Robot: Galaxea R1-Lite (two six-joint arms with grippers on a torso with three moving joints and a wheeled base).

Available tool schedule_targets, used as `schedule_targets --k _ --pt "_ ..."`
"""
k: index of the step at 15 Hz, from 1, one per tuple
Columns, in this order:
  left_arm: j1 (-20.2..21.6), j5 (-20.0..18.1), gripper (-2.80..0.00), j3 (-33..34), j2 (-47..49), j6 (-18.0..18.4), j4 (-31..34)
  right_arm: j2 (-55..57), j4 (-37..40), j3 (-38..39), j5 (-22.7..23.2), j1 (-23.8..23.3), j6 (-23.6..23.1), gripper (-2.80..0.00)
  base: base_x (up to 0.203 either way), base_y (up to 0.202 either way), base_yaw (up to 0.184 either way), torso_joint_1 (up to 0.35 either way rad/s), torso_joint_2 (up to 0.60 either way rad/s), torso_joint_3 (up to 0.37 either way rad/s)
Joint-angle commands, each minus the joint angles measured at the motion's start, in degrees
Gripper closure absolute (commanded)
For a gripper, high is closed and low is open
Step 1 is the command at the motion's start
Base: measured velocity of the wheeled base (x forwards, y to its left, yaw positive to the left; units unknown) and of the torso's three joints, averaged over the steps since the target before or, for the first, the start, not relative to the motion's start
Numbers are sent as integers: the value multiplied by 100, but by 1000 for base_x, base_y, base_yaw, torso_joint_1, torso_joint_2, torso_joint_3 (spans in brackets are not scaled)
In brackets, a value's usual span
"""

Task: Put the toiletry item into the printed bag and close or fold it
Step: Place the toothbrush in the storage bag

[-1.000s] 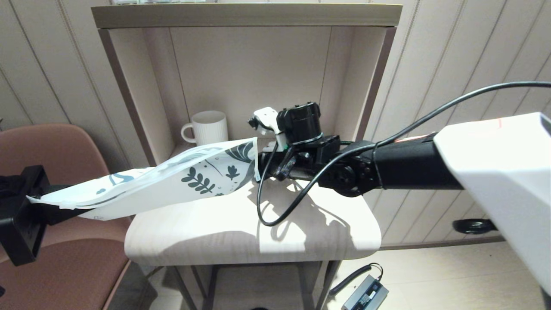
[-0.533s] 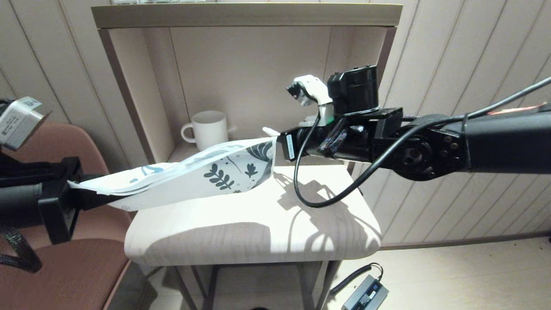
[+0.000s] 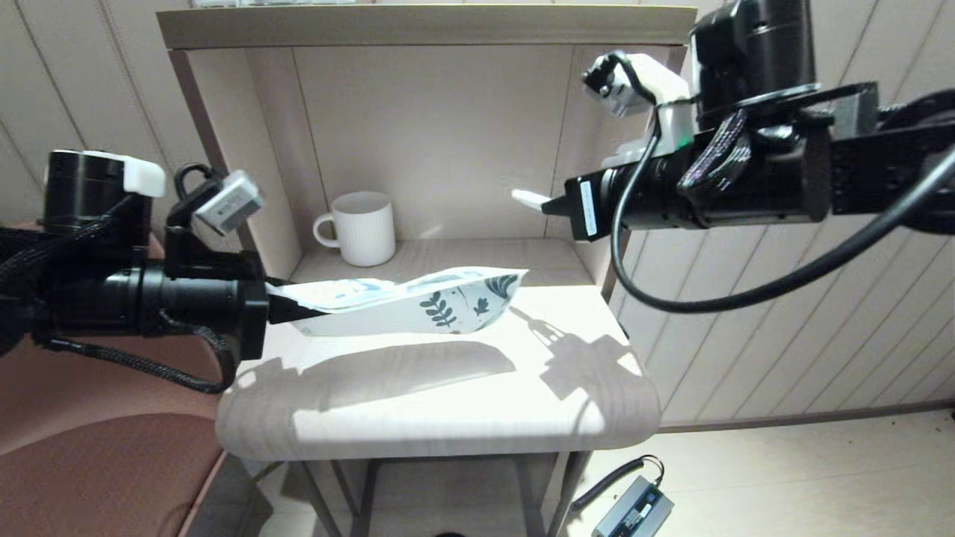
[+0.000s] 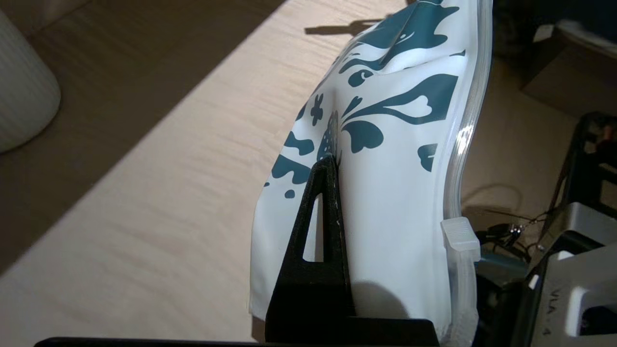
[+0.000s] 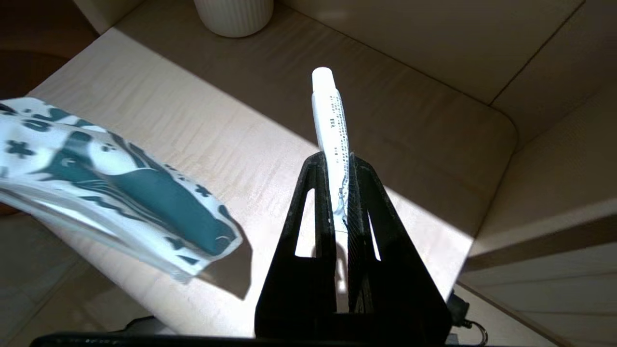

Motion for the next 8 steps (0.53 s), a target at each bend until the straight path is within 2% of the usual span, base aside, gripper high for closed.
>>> schedule_targets --k 1,4,5,8 --pt "-216 19 0 -520 603 57 149 -216 663 -604 0 -15 -4 0 0 0 0 0 0 0" --pt "-288 20 0 -1397 1074 118 820 -165 1922 -1623 9 -23 -29 0 0 0 0 0 0 0" --pt "-307 14 0 -1602 1195 170 1017 -152 2410 -1736 25 -4 -107 0 0 0 0 0 0 0" --pt "-389 12 0 -1818 1443 216 1119 2 2771 -1755 52 74 -272 0 0 0 0 0 0 0"
